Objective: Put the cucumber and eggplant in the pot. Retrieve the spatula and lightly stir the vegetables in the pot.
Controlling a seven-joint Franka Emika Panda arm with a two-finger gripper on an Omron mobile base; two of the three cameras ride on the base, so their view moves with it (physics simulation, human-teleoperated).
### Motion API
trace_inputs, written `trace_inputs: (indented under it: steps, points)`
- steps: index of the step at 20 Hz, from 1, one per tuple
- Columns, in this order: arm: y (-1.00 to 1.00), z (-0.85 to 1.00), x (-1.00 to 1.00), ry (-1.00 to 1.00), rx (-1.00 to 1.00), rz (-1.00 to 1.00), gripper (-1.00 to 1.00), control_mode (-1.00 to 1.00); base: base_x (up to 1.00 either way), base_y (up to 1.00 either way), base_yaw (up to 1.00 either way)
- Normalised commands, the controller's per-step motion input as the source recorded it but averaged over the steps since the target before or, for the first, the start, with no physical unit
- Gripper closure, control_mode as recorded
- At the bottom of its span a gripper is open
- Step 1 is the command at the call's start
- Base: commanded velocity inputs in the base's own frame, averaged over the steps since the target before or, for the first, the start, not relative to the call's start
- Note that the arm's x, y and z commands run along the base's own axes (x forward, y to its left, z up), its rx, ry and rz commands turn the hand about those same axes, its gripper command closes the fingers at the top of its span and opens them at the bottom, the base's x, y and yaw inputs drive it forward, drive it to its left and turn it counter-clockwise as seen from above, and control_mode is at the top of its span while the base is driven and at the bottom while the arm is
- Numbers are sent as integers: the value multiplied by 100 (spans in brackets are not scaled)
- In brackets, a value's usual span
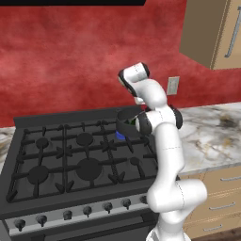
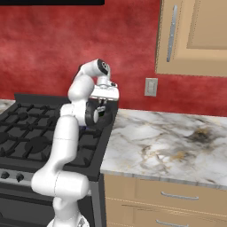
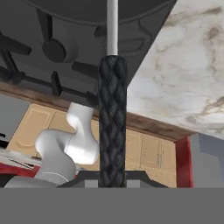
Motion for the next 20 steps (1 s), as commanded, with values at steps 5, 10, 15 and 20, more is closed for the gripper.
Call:
trace_inputs:
  steps: [5, 10, 15, 20]
  points:
    - [12, 0, -4, 0, 1, 17, 100, -100, 0, 0, 0]
    - [3, 0, 3, 0, 0, 15, 100, -100, 0, 0, 0]
    - [0, -1, 2, 0, 0, 9, 100, -100, 0, 0, 0]
    - [-19, -17, -10, 6, 0, 4, 100, -100, 0, 0, 0]
